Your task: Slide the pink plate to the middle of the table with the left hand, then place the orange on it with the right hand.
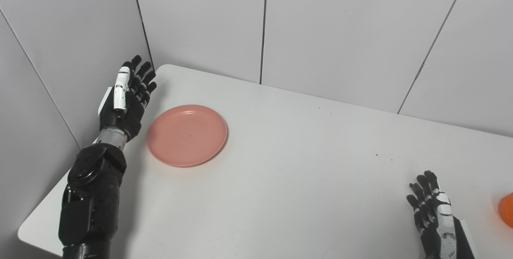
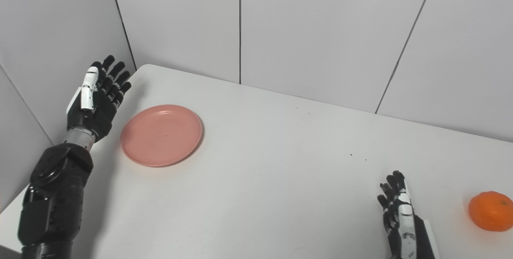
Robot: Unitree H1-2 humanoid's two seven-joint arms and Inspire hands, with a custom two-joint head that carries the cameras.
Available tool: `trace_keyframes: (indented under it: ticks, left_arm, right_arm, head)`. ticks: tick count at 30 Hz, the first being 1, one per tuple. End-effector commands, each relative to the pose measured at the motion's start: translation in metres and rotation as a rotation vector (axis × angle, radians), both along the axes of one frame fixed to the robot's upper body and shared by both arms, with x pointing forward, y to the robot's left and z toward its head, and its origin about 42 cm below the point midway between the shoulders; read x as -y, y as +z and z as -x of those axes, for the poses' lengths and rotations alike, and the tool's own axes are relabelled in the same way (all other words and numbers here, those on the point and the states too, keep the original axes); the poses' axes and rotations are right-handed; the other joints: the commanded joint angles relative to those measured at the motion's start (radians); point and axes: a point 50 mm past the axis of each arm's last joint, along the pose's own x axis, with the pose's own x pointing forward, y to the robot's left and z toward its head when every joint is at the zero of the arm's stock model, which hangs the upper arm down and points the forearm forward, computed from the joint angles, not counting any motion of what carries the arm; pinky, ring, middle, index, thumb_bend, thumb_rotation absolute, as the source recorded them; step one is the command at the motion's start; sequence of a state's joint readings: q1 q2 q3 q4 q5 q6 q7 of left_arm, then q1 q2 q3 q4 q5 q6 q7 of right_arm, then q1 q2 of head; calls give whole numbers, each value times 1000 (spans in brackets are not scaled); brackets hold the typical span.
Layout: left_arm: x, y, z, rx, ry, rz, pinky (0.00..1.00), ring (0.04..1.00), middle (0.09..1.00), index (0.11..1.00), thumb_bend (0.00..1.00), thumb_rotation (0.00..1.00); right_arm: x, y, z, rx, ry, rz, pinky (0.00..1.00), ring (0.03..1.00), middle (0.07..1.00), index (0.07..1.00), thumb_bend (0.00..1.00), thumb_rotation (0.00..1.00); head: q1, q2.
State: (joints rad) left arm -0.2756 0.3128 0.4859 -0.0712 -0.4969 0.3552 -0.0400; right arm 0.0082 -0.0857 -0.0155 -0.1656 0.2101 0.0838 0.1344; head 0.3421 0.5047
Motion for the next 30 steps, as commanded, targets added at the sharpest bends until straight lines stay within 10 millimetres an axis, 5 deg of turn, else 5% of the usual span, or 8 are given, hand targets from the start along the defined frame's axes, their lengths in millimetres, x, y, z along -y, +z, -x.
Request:
trace_keyframes:
  ticks: [1, 14, 30]
  left_arm:
    - [-11, 15, 0, 52, -3, -27, 988, 975, 974, 976, 295, 1000]
    - [-35, -9, 1, -19, 11, 53, 1000, 992, 985, 980, 296, 1000]
    - [-39, -22, -1, -35, -1, 134, 1000, 992, 991, 990, 277, 1000]
  right_arm:
    - [4, 17, -3, 65, -12, 22, 1000, 1000, 1000, 1000, 283, 1000]
    - [6, 18, -4, 66, -3, 15, 1000, 1000, 1000, 1000, 301, 1000]
    - [6, 21, -2, 65, -5, 6, 1000, 1000, 1000, 1000, 274, 1000]
  head:
    - [3, 2]
    - [7, 4]
    - [17, 9]
